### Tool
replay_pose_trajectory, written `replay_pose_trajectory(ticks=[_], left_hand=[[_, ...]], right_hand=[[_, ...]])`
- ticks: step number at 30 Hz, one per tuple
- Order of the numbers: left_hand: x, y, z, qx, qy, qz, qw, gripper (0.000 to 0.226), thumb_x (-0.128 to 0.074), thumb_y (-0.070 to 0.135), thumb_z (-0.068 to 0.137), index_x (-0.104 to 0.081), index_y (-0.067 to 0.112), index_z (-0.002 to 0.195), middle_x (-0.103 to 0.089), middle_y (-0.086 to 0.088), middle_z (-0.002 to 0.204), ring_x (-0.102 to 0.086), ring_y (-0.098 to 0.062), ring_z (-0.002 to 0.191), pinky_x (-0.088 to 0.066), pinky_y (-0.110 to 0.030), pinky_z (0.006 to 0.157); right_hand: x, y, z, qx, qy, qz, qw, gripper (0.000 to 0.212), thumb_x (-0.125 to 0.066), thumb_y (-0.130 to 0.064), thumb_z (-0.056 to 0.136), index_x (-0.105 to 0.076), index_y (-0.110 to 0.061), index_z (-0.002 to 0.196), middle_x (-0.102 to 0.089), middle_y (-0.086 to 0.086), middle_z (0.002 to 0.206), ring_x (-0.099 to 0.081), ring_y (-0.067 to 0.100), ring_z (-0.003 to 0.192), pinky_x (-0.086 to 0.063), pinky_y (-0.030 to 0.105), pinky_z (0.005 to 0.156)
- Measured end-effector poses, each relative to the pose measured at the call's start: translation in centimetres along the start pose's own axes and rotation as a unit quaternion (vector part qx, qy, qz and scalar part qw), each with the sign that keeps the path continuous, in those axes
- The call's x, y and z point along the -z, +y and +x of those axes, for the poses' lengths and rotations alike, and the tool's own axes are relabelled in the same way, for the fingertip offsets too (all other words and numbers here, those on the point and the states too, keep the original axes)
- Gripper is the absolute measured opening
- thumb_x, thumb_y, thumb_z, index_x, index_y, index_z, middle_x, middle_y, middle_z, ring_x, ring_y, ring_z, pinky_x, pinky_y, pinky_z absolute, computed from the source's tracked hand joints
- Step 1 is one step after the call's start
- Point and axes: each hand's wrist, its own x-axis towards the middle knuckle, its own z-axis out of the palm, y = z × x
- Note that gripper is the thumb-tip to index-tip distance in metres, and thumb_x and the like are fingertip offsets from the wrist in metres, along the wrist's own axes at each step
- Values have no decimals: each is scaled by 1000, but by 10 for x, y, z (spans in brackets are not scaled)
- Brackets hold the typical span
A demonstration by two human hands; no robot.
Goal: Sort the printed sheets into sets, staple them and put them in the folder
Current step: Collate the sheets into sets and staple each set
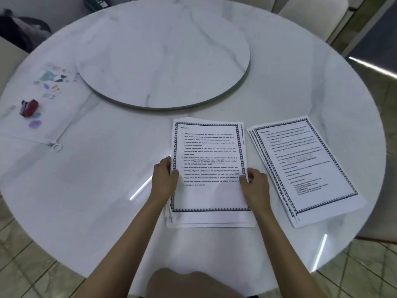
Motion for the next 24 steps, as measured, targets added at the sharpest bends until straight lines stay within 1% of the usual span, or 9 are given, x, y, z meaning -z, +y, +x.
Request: replay_pose_trajectory(ticks=[2, 5, 7, 10, 13, 15, 19, 22, 24], left_hand=[[3, 2, 0, 28, 4, -41, 999, 39, -48, 6, 91, -46, 12, 130, -54, -3, 115, -50, -24, 112, -39, -33, 98], [4, 0, 2, 34, 3, -57, 998, 13, -46, 5, 91, -51, 17, 92, -49, 0, 83, -44, -20, 81, -36, -25, 72], [5, -2, 0, 38, -8, -60, 997, 16, -46, 7, 91, -54, 9, 105, -49, -4, 91, -44, -17, 80, -36, -24, 67], [7, -4, -3, 55, -41, -92, 993, 39, -47, 13, 94, -40, 9, 133, -49, 1, 108, -49, -17, 94, -39, -26, 76], [3, -8, -6, 34, -9, -35, 999, 14, -45, 10, 93, -52, 5, 103, -49, -5, 99, -48, -21, 86, -41, -28, 66], [1, -12, -7, 20, 17, -5, 1000, 8, -47, 7, 90, -52, 1, 92, -39, -11, 99, -46, -25, 90, -45, -31, 77], [2, -14, -13, -3, 2, 19, 1000, 25, -50, 8, 90, -48, -1, 113, -35, -16, 120, -36, -27, 118, -30, -22, 90], [11, -18, -12, -11, 7, -40, 999, 41, -54, 12, 90, -40, 2, 128, -39, -12, 123, -37, -27, 124, -33, -31, 104], [21, -17, -13, -1, 2, -129, 992, 56, -56, 13, 90, -28, 6, 138, -44, -8, 128, -46, -21, 119, -39, -32, 101]], right_hand=[[0, -3, 5, -34, -28, 4, 999, 46, -56, -22, 90, -45, -4, 131, -45, 18, 128, -49, 27, 113, -40, 29, 93], [1, -4, 11, -87, -53, 34, 994, 53, -59, -27, 88, -41, -6, 133, -45, 16, 131, -48, 29, 117, -43, 37, 98], [2, -4, 10, -93, -62, 59, 992, 47, -58, -24, 88, -45, -4, 128, -52, 14, 124, -53, 28, 113, -45, 33, 89], [2, -5, 2, -74, -103, 68, 990, 28, -55, -21, 91, -59, -2, 111, -64, 13, 109, -61, 28, 99, -48, 29, 78], [0, -8, -6, -45, -111, 40, 992, 25, -52, -20, 92, -57, -6, 112, -62, 8, 111, -59, 22, 97, -47, 31, 85], [-2, -11, -12, -27, -123, 66, 990, 23, -48, -15, 94, -55, -9, 116, -61, 5, 111, -57, 18, 94, -45, 27, 83], [-5, -20, -23, 24, -112, 93, 989, 27, -43, -9, 95, -51, -13, 121, -58, -2, 110, -56, 14, 98, -41, 20, 79], [0, -28, -27, 63, -116, 137, 982, 28, -44, -10, 95, -53, -18, 121, -61, -8, 112, -59, 11, 103, -44, 14, 78], [6, -34, -30, 91, -136, 179, 970, 26, -47, -16, 95, -54, -26, 118, -63, -13, 115, -61, 6, 106, -47, 20, 87]])
